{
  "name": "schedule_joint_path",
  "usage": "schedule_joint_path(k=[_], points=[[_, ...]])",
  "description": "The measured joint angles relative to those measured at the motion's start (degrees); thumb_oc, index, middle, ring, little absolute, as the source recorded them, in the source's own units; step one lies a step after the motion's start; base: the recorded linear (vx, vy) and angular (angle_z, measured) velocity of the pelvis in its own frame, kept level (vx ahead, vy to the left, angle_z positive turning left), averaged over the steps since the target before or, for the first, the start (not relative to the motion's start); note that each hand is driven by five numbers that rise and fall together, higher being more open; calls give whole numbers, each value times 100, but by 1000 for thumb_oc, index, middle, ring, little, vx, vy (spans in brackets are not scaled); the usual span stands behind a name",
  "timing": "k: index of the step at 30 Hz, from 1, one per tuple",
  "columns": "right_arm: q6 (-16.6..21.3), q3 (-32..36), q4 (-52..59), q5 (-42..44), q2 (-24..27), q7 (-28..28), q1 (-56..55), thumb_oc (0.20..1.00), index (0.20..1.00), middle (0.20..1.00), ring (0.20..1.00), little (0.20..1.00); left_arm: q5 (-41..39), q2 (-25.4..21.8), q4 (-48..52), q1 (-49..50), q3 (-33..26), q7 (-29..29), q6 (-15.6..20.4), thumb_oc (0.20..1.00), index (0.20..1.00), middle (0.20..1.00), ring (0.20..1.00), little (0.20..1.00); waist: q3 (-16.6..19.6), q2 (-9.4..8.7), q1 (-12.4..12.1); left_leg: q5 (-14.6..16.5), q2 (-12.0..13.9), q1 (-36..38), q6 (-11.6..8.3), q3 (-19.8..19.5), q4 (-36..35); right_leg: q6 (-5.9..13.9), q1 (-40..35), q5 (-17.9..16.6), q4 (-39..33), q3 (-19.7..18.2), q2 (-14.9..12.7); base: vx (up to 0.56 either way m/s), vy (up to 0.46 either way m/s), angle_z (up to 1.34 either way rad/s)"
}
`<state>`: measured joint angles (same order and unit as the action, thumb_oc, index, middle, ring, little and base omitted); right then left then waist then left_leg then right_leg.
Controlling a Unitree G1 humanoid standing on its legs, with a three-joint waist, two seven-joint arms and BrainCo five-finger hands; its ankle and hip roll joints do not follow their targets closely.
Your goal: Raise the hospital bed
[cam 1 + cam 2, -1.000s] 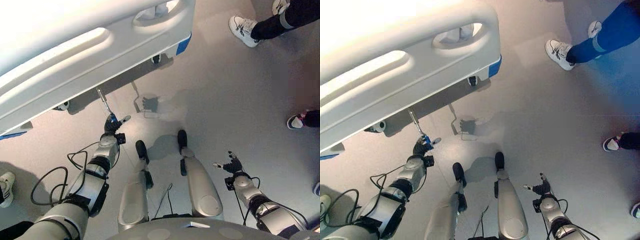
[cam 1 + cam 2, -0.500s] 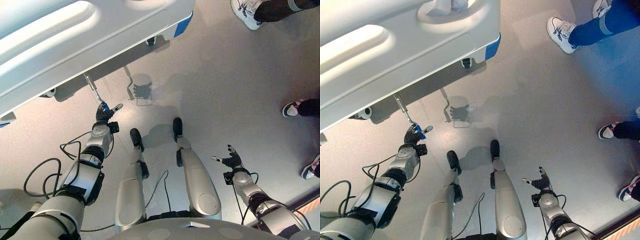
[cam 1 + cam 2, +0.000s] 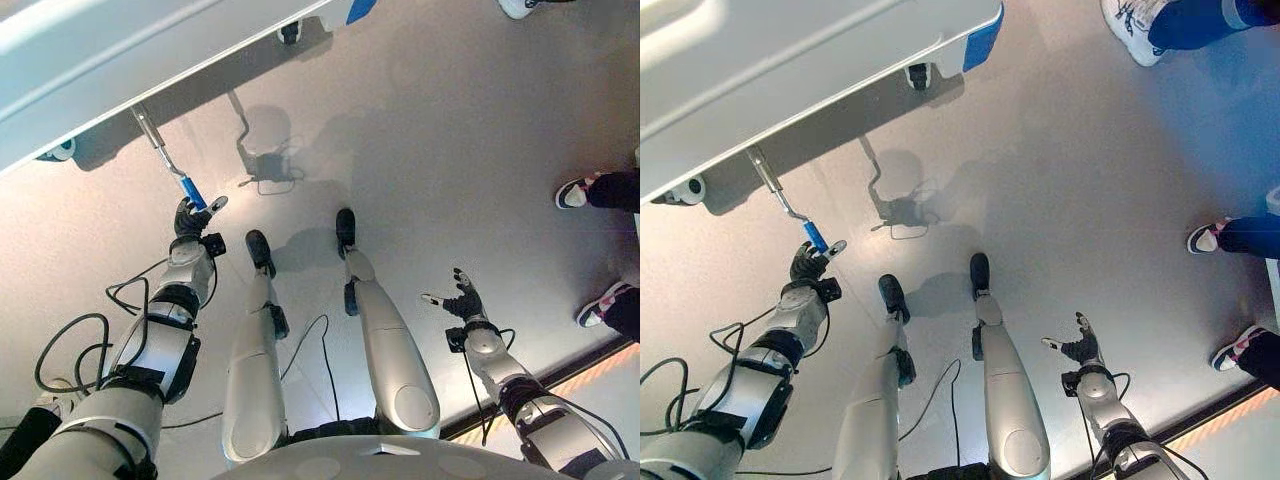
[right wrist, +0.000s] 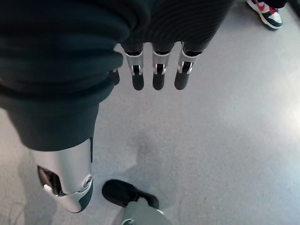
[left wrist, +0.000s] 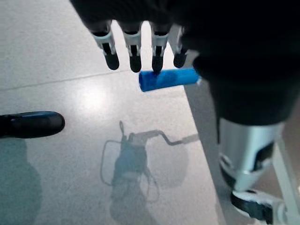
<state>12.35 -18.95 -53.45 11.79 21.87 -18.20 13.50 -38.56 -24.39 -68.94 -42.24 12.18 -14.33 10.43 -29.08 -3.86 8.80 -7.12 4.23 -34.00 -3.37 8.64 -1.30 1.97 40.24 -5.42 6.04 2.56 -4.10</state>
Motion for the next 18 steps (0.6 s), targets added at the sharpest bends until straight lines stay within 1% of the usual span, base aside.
schedule_joint_path(k=[3, 8, 10, 13, 18], points=[[32, -3, 154, 18, 11, -3, 0, 1000, 1000, 1000, 1000, 1000, -20, -59, -4, -74, 2, -43, -2, 1000, 1000, 1000, 1000, 1000, -24, -48, 11, -45, -8, -177, 7, -26, -6, -3, 158, -51, -23, 19, -7, 12, -22, 4], [84, -27, 355, 44, 73, -18, -14, 1000, 1000, 1000, 1000, 1000, -47, -69, -1, -240, 9, -84, -2, 1000, 1000, 1000, 1000, 1000, -31, -68, 45, -104, -3, -413, 1, -145, -11, -9, 316, -72, -54, 127, -17, 18, -16, 9], [126, -82, 543, 76, 140, -41, -14, 1000, 1000, 1000, 1000, 1000, -46, -128, -11, -367, 9, -125, -3, 1000, 1000, 1000, 1000, 1000, -31, -70, 58, -132, -9, -550, 3, -166, -13, -14, 436, -90, -62, 140, -11, 14, -2, 6], [145, -148, 737, 79, 155, -54, -14, 1000, 1000, 1000, 1000, 1000, -44, -274, -29, -516, 10, -188, -5, 1000, 1000, 1000, 1000, 1000, -38, -86, 145, -155, -13, -704, 9, -214, -13, -18, 566, -114, -73, 173, -26, 7, -4, 3], [170, -231, 764, 87, 161, -59, -18, 1000, 1000, 1000, 1000, 1000, -41, -406, -149, -874, 12, -286, -8, 1000, 1000, 1000, 1000, 1000, -44, -99, 153, -164, 4, -833, -4, -256, -16, -35, 648, -127, -128, 234, -19, 0, -5, 1]])
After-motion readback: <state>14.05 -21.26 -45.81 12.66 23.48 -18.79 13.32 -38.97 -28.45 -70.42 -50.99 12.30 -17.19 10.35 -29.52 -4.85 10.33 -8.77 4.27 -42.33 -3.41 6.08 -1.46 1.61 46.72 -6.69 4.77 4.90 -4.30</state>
